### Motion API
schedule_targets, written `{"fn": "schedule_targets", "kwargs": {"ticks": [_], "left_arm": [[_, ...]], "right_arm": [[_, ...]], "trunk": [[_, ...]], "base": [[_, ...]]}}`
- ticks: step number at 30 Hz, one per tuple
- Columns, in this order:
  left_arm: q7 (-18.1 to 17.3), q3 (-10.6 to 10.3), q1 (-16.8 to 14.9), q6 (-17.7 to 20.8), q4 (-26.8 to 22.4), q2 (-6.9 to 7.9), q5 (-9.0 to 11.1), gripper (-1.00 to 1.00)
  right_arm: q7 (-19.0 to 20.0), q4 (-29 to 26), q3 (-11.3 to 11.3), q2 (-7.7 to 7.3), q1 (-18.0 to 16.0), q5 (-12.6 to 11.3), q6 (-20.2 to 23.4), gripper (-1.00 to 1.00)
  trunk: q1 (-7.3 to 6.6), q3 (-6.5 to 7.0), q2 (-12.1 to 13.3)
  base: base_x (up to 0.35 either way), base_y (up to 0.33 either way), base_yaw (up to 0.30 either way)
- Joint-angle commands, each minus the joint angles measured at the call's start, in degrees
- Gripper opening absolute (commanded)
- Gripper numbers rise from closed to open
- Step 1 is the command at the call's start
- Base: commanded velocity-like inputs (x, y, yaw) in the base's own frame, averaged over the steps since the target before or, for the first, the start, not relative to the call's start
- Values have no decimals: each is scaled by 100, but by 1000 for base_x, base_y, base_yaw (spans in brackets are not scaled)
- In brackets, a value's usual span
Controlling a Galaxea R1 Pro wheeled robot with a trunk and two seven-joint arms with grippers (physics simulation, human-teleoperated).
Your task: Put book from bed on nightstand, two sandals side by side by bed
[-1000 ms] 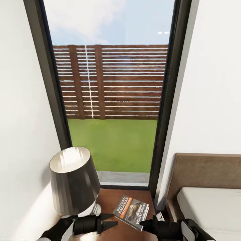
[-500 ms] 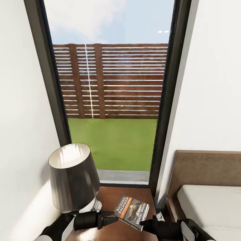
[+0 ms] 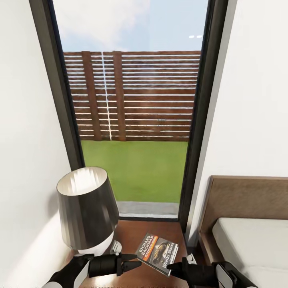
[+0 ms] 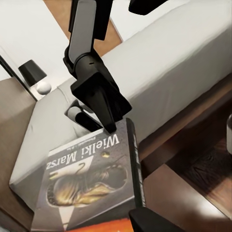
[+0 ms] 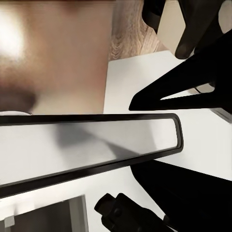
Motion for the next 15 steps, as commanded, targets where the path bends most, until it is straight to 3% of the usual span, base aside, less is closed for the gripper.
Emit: {"fn": "schedule_targets", "kwargs": {"ticks": [1,15], "left_arm": [[-5,-47,-3,53,-3,3,60,100],[-4,-48,-4,42,-3,-3,64,100]], "right_arm": [[17,0,-7,1,-3,-5,27,-100],[17,1,-7,2,-3,-5,27,-100]], "trunk": [[22,-24,-45],[330,-276,-606]], "base": [[0,0,0],[0,0,0]]}}
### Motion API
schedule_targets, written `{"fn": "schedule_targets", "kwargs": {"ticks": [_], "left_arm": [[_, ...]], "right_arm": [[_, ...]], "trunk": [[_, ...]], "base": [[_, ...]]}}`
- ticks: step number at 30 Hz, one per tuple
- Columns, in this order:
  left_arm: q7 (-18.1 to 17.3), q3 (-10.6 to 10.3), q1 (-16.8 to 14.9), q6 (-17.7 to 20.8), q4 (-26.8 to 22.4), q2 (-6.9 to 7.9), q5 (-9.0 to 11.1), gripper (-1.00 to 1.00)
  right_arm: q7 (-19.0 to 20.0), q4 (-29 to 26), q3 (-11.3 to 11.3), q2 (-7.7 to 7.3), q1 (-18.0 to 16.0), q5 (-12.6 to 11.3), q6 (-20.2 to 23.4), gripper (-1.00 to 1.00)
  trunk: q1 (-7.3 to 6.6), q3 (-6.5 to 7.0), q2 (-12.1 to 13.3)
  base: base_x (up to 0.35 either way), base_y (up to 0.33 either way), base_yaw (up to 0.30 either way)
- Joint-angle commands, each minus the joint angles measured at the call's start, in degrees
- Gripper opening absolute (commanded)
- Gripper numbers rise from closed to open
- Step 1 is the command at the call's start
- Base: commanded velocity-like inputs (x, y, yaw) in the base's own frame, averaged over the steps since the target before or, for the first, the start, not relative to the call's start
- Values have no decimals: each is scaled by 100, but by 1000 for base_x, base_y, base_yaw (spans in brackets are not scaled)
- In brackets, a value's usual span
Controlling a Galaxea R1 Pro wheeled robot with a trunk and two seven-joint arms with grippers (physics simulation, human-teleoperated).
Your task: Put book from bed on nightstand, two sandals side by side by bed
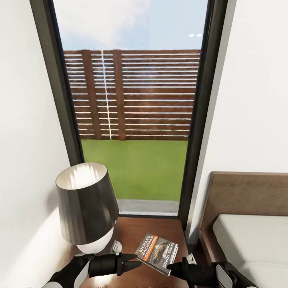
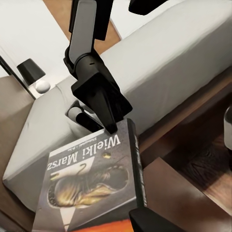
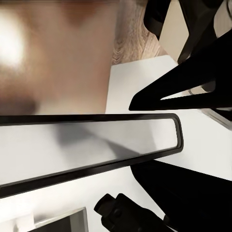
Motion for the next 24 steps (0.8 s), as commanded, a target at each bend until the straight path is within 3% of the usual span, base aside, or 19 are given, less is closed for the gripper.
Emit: {"fn": "schedule_targets", "kwargs": {"ticks": [1,24], "left_arm": [[-7,-47,-5,61,-3,7,58,100],[2,-47,-5,66,-3,7,58,100]], "right_arm": [[17,-5,-7,0,-3,-4,27,-100],[17,-3,-7,-3,-3,-4,25,-100]], "trunk": [[22,-24,-44],[527,-437,-967]], "base": [[0,0,0],[0,0,0]]}}
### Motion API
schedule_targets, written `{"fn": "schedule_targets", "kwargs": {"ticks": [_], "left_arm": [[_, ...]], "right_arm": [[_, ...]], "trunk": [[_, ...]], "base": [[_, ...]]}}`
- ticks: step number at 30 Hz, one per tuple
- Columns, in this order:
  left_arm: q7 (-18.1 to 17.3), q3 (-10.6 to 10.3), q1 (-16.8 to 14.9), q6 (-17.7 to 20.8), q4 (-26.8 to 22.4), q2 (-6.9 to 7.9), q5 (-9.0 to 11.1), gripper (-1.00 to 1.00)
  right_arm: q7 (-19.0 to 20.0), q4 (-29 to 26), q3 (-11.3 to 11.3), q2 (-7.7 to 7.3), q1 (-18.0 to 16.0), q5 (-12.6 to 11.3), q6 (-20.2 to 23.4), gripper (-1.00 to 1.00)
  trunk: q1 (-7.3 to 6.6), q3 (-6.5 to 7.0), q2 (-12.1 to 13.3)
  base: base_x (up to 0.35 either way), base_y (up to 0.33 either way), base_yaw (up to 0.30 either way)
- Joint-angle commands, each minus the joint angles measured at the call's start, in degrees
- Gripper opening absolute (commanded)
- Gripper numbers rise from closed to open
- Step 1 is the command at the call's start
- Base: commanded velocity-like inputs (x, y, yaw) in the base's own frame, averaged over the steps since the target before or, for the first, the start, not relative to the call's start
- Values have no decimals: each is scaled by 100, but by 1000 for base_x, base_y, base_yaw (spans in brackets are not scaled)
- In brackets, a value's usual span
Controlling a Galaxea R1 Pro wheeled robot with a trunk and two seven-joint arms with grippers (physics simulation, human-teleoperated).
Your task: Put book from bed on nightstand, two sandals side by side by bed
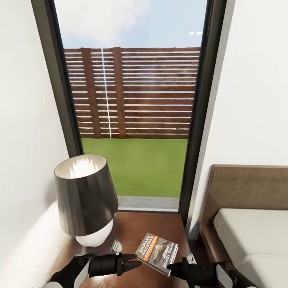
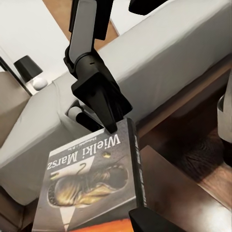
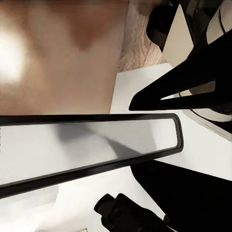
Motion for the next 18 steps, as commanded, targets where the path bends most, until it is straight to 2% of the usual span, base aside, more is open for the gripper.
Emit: {"fn": "schedule_targets", "kwargs": {"ticks": [1,18], "left_arm": [[-7,-47,-4,61,-3,7,58,100],[-6,-47,-3,58,-3,7,58,100]], "right_arm": [[17,-1,-7,0,-3,-4,26,-100],[17,-3,-7,0,-3,-4,24,-100]], "trunk": [[22,-24,-44],[395,-330,-726]], "base": [[0,0,0],[0,0,0]]}}
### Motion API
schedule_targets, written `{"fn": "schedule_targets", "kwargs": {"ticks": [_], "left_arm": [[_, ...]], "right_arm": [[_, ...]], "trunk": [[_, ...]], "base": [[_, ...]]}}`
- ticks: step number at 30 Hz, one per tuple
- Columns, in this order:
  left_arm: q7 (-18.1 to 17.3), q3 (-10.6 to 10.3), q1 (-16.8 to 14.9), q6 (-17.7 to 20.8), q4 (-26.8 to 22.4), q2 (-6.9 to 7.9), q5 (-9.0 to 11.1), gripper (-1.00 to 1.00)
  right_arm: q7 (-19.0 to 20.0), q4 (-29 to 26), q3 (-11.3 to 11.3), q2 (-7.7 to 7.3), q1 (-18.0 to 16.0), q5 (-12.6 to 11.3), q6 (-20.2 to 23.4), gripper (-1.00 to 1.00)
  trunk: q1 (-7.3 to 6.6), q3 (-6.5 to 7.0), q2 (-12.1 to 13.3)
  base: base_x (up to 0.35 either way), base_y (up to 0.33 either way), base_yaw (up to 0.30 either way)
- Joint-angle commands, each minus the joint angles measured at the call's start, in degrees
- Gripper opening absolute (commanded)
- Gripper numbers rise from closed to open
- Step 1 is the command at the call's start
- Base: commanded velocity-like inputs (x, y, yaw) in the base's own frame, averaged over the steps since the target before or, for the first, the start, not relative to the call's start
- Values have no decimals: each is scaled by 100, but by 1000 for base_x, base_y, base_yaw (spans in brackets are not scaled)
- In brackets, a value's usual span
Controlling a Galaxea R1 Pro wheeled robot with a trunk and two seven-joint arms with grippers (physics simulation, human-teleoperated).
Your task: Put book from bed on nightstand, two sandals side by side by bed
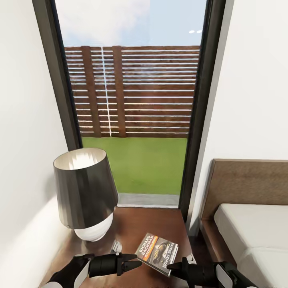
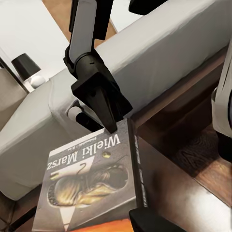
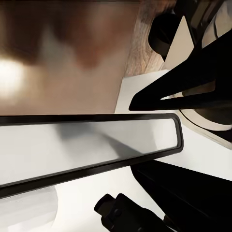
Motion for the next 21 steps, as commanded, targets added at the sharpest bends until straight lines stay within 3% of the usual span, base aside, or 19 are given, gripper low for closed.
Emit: {"fn": "schedule_targets", "kwargs": {"ticks": [1,21], "left_arm": [[-7,-47,-3,58,-3,7,58,100],[-7,-47,-3,64,-3,7,58,100]], "right_arm": [[17,-3,-7,-1,-3,-5,28,-100],[17,-1,-7,0,-3,-5,27,-100]], "trunk": [[22,-24,-44],[461,-383,-846]], "base": [[0,0,0],[0,0,0]]}}
